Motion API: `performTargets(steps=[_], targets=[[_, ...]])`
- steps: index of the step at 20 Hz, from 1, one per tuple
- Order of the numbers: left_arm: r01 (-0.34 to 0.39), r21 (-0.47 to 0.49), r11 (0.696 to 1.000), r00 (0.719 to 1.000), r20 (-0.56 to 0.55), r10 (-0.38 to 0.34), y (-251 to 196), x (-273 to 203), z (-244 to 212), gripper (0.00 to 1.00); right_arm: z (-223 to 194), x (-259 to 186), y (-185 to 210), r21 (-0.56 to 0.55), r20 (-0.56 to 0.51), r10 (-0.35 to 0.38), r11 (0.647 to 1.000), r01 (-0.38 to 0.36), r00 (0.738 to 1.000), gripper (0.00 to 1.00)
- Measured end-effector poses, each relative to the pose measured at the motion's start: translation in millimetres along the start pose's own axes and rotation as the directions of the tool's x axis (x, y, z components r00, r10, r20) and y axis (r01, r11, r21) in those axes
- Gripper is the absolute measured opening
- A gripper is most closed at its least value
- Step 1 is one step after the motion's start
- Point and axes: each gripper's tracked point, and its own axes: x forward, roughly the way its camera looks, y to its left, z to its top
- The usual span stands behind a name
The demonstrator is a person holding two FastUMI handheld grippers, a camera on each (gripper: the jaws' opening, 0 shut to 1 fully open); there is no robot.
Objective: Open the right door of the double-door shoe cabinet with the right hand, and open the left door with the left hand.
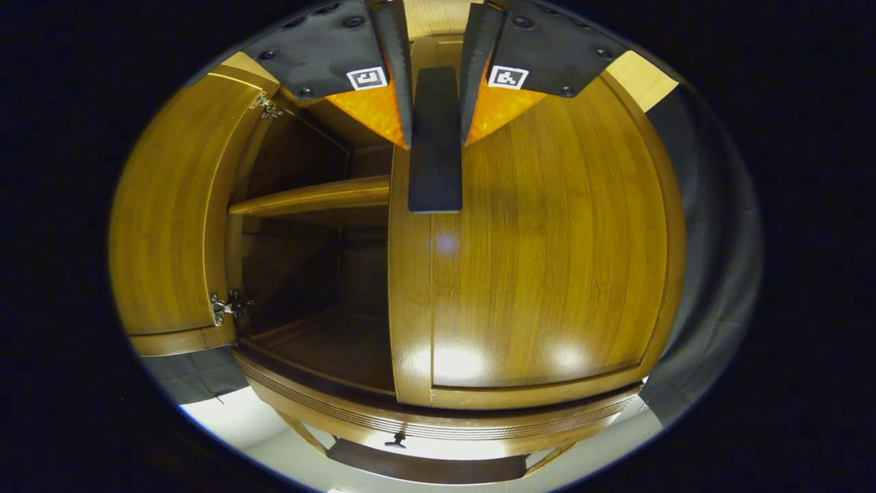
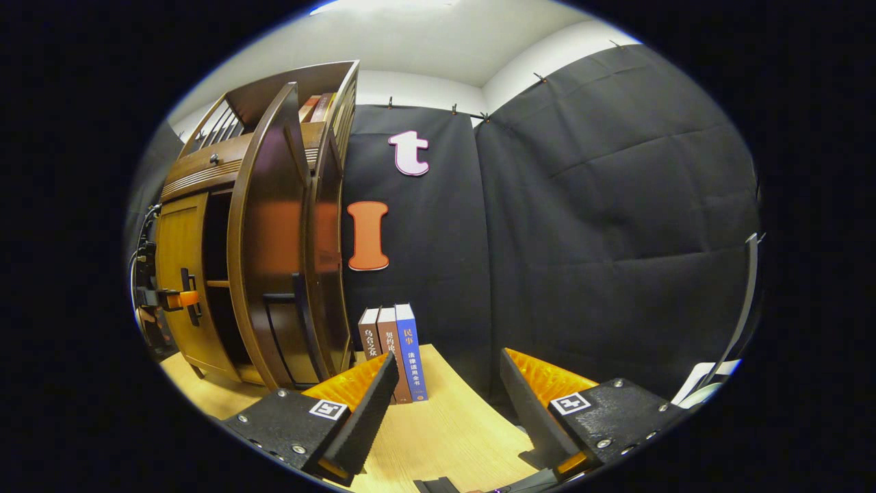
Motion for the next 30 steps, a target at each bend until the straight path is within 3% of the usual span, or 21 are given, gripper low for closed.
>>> performTargets(steps=[5, 11, 23, 30], targets=[[-0.014, 0.018, 1.000, 0.999, -0.039, 0.015, 3, 0, -4, 0.36, 15, -11, 9, -0.006, 0.011, 0.010, 1.000, -0.010, 1.000, 0.92], [0.030, 0.020, 0.999, 0.999, -0.034, -0.030, -2, -21, -6, 0.24, 35, -32, 16, -0.011, 0.031, 0.011, 1.000, -0.011, 0.999, 0.92], [0.146, -0.004, 0.989, 0.988, -0.042, -0.146, 8, -95, -4, 0.25, 53, -65, 73, 0.013, 0.037, 0.100, 0.995, -0.101, 0.994, 0.92], [0.168, -0.008, 0.986, 0.985, -0.038, -0.168, 27, -137, -2, 0.25, 59, -80, 109, 0.007, 0.051, 0.163, 0.987, -0.163, 0.985, 0.92]])
